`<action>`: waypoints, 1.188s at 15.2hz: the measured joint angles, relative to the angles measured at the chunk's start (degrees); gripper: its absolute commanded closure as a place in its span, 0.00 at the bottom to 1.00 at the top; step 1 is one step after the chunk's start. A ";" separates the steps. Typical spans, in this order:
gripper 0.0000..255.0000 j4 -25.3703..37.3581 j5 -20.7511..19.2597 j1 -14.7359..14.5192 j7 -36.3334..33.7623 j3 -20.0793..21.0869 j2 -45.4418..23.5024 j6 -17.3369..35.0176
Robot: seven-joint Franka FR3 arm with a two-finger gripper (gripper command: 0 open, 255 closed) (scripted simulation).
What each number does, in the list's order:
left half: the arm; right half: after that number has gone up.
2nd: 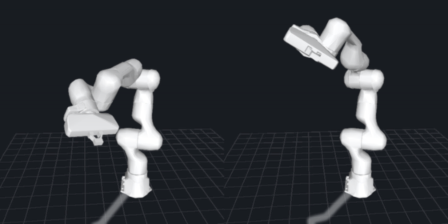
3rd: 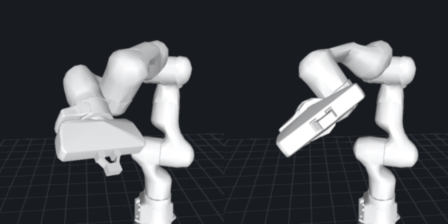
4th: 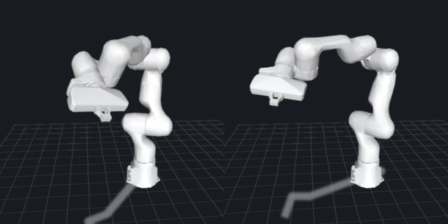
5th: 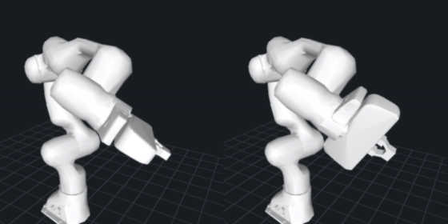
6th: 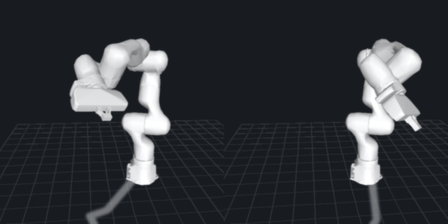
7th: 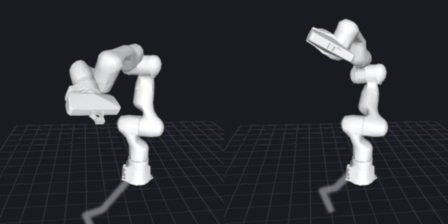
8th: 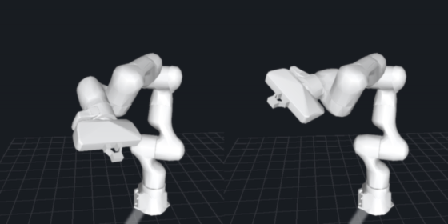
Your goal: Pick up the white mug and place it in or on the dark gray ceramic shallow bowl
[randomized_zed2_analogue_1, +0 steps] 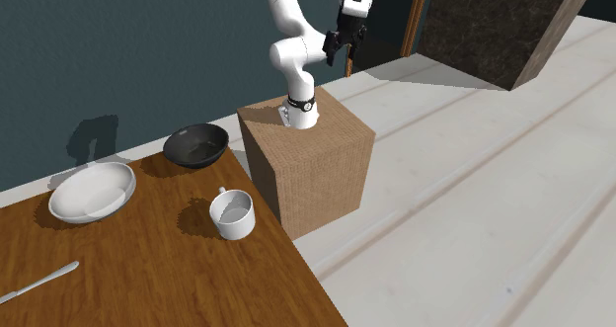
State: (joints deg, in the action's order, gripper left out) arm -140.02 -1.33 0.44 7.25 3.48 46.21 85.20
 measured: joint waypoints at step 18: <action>0.00 5.32 -10.59 6.80 14.97 -14.81 -22.73 18.98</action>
State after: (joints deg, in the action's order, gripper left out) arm -134.70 -11.92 7.24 22.22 -11.33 23.47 104.19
